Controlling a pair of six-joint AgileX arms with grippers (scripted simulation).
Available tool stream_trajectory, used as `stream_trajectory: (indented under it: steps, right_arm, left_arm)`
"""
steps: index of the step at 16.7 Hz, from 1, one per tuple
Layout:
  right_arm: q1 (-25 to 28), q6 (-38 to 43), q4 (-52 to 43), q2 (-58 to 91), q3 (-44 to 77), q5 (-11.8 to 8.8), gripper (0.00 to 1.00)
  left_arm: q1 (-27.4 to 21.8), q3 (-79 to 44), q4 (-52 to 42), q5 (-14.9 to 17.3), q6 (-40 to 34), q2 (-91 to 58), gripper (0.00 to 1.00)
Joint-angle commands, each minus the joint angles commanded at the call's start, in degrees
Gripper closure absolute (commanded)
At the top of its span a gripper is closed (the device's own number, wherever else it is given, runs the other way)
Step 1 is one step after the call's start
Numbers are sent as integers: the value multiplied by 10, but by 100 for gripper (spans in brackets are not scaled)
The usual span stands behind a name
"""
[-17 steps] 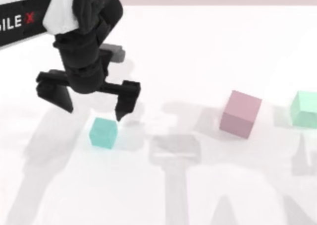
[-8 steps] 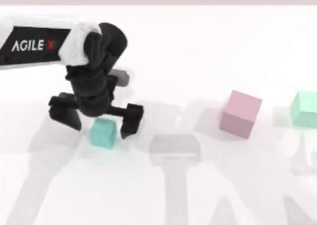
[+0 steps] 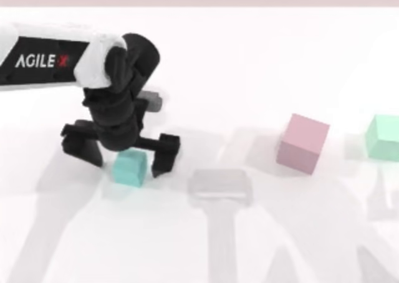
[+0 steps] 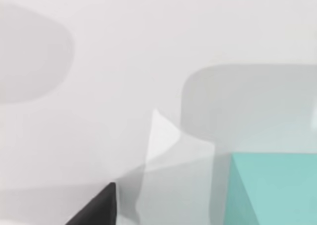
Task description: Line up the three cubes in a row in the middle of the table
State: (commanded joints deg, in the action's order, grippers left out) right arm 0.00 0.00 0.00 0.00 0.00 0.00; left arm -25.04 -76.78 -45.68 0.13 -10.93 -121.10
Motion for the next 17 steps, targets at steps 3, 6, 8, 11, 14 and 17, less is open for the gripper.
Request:
stream_trajectory:
  steps: [3, 6, 8, 11, 14, 17]
  right_arm:
    - [0, 0, 0, 0, 0, 0, 0]
    - [0, 0, 0, 0, 0, 0, 0]
    - [0, 0, 0, 0, 0, 0, 0]
    - [0, 0, 0, 0, 0, 0, 0]
    - [0, 0, 0, 0, 0, 0, 0]
    - [0, 0, 0, 0, 0, 0, 0]
  left_arm:
    - [0, 0, 0, 0, 0, 0, 38]
    - [0, 0, 0, 0, 0, 0, 60]
    - [0, 0, 0, 0, 0, 0, 75]
    - [0, 0, 0, 0, 0, 0, 98]
    - [0, 0, 0, 0, 0, 0, 100]
    - [0, 0, 0, 0, 0, 0, 100]
